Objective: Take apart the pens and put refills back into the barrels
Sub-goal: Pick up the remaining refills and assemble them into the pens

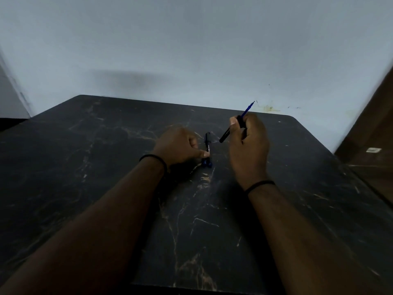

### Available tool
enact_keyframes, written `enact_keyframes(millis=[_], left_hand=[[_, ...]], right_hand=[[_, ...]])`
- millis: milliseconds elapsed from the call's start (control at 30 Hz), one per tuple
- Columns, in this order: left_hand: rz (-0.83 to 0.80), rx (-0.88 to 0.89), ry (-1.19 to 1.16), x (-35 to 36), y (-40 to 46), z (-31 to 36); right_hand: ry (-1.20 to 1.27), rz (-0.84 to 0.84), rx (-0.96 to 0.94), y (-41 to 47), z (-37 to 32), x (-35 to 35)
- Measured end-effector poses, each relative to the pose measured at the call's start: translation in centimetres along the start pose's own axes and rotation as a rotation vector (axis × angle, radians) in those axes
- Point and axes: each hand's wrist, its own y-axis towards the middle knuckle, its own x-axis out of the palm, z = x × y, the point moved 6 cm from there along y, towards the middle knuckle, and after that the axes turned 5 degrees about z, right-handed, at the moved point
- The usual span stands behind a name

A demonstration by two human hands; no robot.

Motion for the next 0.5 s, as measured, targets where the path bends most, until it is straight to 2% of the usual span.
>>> enact_keyframes(millis=[133,233,367,500], left_hand=[[0.058,0.005,-0.052,-1.4,0.2,-0.8],[0.152,0.001,0.074,-1.9,0.3,-0.9],[0.056,-0.019,0.283,-1.4,0.2,-0.5],[-0.074,-0.024,0.36,-1.1,0.1,0.1]], right_hand=[[0.013,0.001,0.002,0.0,0.2,0.0],[0.004,-0.002,-0.001,-0.1,0.2,0.0],[-0.013,0.004,-0.007,0.0,0.1,0.0],[0.017,-0.031,0.033,-0.2,0.6,0.4]])
